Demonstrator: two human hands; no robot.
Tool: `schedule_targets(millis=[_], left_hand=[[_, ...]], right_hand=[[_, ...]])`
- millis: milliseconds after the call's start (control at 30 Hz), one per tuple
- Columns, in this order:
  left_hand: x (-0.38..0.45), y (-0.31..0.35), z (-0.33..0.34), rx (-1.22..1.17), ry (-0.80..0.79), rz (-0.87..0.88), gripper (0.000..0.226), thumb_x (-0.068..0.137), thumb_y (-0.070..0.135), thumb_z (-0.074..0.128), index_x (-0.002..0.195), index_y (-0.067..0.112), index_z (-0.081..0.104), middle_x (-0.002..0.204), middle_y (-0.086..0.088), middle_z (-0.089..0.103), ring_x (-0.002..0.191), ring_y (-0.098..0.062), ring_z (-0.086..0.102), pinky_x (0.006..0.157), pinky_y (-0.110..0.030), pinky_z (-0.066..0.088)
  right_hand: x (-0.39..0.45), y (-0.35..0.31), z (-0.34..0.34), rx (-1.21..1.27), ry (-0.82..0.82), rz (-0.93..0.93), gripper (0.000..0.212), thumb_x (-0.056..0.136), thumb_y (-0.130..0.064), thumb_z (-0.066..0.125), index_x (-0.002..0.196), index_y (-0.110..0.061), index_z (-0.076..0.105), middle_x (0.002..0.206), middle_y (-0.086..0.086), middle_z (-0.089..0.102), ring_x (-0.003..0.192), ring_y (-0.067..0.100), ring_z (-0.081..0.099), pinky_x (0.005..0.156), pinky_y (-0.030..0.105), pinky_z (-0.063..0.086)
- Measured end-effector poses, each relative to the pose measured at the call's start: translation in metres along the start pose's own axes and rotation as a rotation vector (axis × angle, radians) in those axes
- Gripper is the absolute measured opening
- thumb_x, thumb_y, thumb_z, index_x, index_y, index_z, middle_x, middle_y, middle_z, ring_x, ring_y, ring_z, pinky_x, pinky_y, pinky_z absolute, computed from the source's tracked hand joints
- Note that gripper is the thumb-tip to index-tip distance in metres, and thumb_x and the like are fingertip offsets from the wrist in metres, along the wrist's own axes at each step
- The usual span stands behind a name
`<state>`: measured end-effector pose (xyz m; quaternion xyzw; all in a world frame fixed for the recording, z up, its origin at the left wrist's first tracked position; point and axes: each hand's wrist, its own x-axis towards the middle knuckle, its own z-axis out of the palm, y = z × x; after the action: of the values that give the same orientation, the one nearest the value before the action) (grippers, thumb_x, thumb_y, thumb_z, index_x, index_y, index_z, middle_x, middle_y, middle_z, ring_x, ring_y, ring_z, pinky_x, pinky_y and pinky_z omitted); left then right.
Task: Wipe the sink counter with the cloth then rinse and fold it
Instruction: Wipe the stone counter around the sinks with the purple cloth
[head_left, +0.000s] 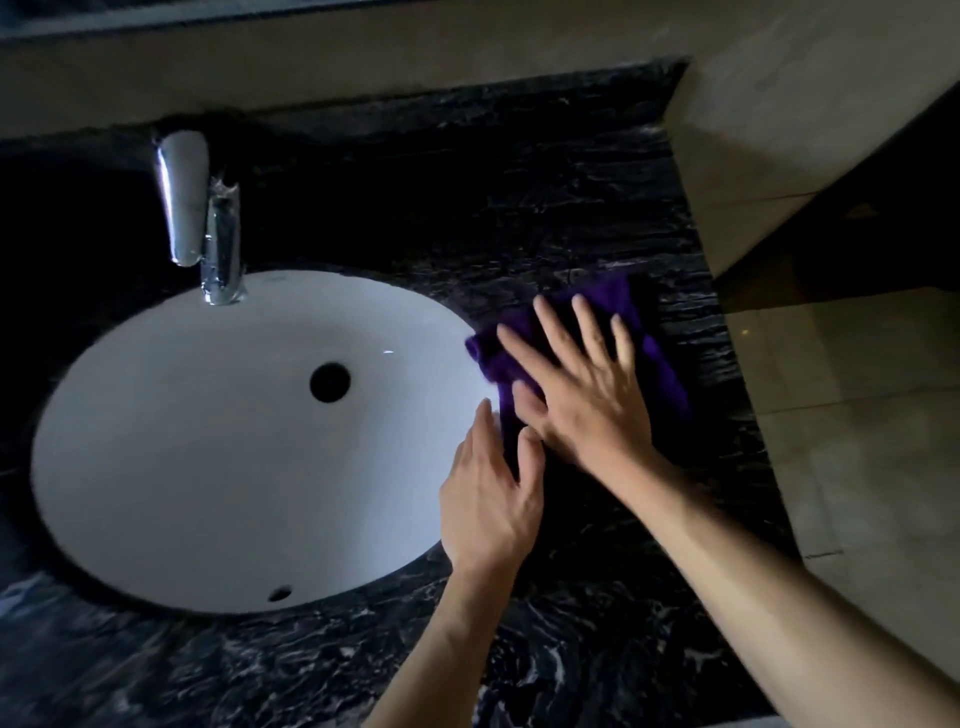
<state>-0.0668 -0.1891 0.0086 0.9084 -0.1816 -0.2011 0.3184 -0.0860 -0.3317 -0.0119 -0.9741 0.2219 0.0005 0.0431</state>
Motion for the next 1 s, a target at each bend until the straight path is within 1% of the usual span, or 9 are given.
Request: schedule_targets(millis=[67,200,267,367,533,633,733,867,1000], left_hand=[[0.0,0.0,0.001,0.002,-0.014,-0.021,0.051,0.098,0.057,0.032,0.14,0.03,0.041,0.129,0.004,0.065,0.121,-0.02,0.06,0.091,-0.038,0.048],[0.015,0.016,0.009,-0.064,-0.016,-0.089,0.053,0.098,0.056,0.033,0.141,0.025,0.039,0.133,-0.001,0.061,0.126,-0.026,0.053,0.092,-0.04,0.044],[0.03,0.029,0.017,-0.089,-0.007,-0.082,0.048,0.097,0.056,0.036,0.128,0.02,0.041,0.124,-0.006,0.061,0.121,-0.031,0.053,0.088,-0.042,0.044],[0.043,0.036,0.023,-0.101,0.015,-0.11,0.049,0.096,0.061,0.035,0.126,0.022,0.037,0.123,-0.008,0.059,0.117,-0.033,0.055,0.089,-0.045,0.045],[0.043,0.033,0.025,-0.106,0.04,-0.117,0.045,0.097,0.061,0.034,0.122,0.025,0.037,0.12,-0.006,0.062,0.113,-0.032,0.057,0.087,-0.044,0.046],[0.043,0.033,0.025,-0.121,0.044,-0.123,0.047,0.095,0.063,0.031,0.121,0.025,0.038,0.119,-0.005,0.063,0.112,-0.032,0.058,0.087,-0.043,0.046],[0.043,0.032,0.024,-0.161,0.038,-0.134,0.045,0.094,0.064,0.028,0.119,0.027,0.039,0.119,-0.003,0.062,0.112,-0.03,0.058,0.085,-0.039,0.042],[0.043,0.033,0.021,-0.184,0.045,-0.153,0.036,0.098,0.058,0.032,0.121,0.031,0.039,0.116,0.007,0.057,0.11,-0.023,0.056,0.084,-0.034,0.037],[0.044,0.037,0.018,-0.25,0.034,-0.187,0.027,0.096,0.056,0.037,0.114,0.036,0.04,0.105,0.02,0.048,0.092,-0.009,0.048,0.081,-0.031,0.036]], right_hand=[[-0.074,-0.003,-0.003,0.007,-0.047,0.054,0.062,0.098,-0.061,0.039,0.157,-0.046,0.026,0.171,0.002,0.016,0.156,0.038,0.016,0.121,0.063,0.015],[-0.151,-0.003,-0.008,0.003,-0.125,0.14,0.062,0.091,-0.062,0.05,0.15,-0.048,0.041,0.167,0.006,0.029,0.151,0.04,0.031,0.116,0.065,0.028],[-0.129,0.016,-0.01,0.003,-0.133,0.16,0.063,0.089,-0.061,0.05,0.151,-0.05,0.038,0.167,0.005,0.027,0.152,0.039,0.028,0.116,0.064,0.026],[-0.055,0.06,-0.008,0.01,-0.051,0.243,0.065,0.09,-0.058,0.043,0.153,-0.051,0.03,0.17,0.0,0.019,0.155,0.035,0.02,0.119,0.063,0.021],[0.068,0.119,-0.009,0.076,-0.021,0.343,0.061,0.093,-0.059,0.031,0.153,-0.05,0.029,0.17,-0.001,0.018,0.155,0.036,0.016,0.115,0.06,0.034],[0.043,0.101,-0.008,0.015,-0.008,0.319,0.059,0.095,-0.056,0.035,0.153,-0.047,0.032,0.17,0.001,0.018,0.155,0.036,0.017,0.117,0.062,0.028],[-0.05,0.069,-0.009,-0.037,-0.04,0.214,0.065,0.094,-0.051,0.042,0.157,-0.043,0.029,0.171,0.005,0.015,0.156,0.037,0.018,0.119,0.065,0.02],[-0.149,0.028,-0.012,-0.045,-0.117,0.236,0.066,0.087,-0.055,0.046,0.152,-0.043,0.04,0.167,0.008,0.026,0.15,0.043,0.03,0.111,0.069,0.03],[-0.104,0.02,-0.016,0.008,-0.169,0.189,0.065,0.09,-0.062,0.043,0.153,-0.048,0.034,0.168,0.008,0.025,0.151,0.045,0.026,0.113,0.07,0.025]])
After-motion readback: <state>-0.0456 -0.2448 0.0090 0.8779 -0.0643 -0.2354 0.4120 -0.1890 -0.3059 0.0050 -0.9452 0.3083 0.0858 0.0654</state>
